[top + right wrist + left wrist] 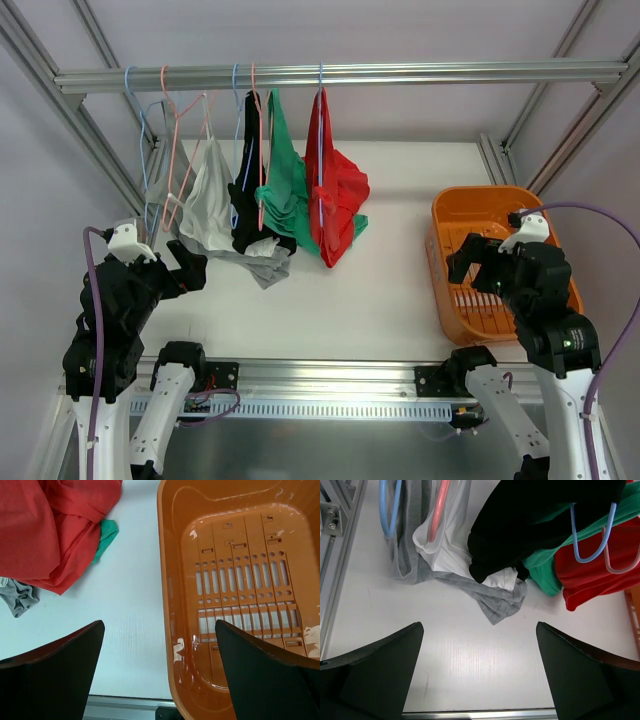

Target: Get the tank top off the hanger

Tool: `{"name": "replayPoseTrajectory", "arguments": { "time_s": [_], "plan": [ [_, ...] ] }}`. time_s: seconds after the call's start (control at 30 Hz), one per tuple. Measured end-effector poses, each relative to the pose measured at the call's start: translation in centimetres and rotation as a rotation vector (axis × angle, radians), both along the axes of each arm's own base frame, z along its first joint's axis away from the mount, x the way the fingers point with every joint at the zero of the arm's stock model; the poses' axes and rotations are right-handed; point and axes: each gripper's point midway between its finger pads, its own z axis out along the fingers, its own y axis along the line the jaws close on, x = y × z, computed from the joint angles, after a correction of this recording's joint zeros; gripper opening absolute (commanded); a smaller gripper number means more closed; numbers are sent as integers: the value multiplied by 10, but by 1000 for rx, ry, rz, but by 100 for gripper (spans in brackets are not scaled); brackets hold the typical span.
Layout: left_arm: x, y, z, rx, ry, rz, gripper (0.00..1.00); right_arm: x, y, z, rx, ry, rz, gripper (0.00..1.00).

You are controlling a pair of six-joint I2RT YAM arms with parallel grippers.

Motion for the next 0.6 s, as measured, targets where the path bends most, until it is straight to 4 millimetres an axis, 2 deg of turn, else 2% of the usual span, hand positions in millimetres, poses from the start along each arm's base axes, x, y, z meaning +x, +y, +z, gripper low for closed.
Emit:
{"name": "replayPoseTrajectory", "arguments": {
  "time_s": [0.33, 0.6],
  "plan": [
    [0, 2, 0, 5, 0, 13, 99, 3, 4, 1, 38, -20, -1, 99],
    [0, 3, 0, 4, 0, 19, 99, 11, 34, 19, 170, -70, 97, 100]
  ]
}}
